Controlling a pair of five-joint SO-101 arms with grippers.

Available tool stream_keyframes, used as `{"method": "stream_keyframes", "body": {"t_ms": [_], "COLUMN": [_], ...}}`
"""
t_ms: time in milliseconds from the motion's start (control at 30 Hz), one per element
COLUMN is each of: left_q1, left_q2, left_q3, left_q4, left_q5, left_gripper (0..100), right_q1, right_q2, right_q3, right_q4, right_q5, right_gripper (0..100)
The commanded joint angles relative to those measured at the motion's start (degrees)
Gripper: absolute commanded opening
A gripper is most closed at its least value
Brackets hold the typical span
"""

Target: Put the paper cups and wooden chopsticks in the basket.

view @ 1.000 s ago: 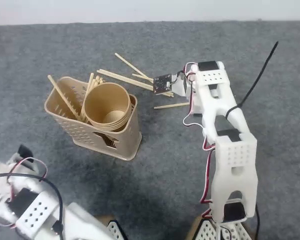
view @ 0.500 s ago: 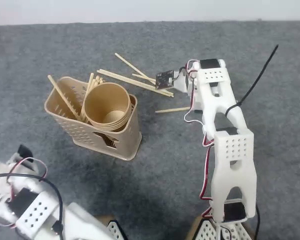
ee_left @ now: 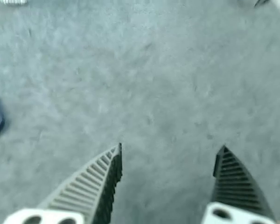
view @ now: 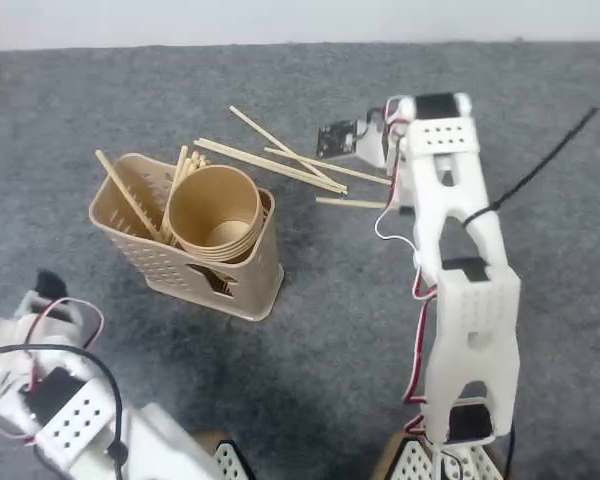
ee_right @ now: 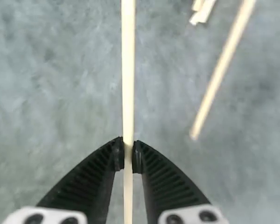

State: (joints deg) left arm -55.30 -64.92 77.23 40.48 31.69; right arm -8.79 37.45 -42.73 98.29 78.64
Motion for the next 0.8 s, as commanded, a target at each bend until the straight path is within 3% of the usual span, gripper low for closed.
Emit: {"method": "stream_keyframes", "body": {"t_ms": [0, 200, 400, 533, 767], "left_q1": [0.09, 4.22, 19.16, 30.51, 36.92], "left_q2": [-0.09, -0.09, -0.09, 0.00, -0.09], "left_q3": [-1.01, -10.95, -30.90, -40.57, -54.64], "left_q4": [-3.96, -0.09, 15.47, 14.59, 19.08], "left_q5": [1.14, 1.23, 1.23, 1.23, 11.96], "left_gripper": [30, 30, 30, 29, 28], "right_q1": [1.01, 1.80, -4.53, -10.51, -21.76], "right_q2": [-11.47, -28.09, -40.66, -46.64, -56.48], "right_q3": [-3.87, -3.69, -3.69, -2.55, 7.03], "right_q4": [4.18, 4.35, 4.35, 4.44, 4.09], "right_q5": [-1.41, -10.46, -28.84, -39.21, -43.78], "right_gripper": [0.7, 0.7, 0.7, 0.7, 0.7]}}
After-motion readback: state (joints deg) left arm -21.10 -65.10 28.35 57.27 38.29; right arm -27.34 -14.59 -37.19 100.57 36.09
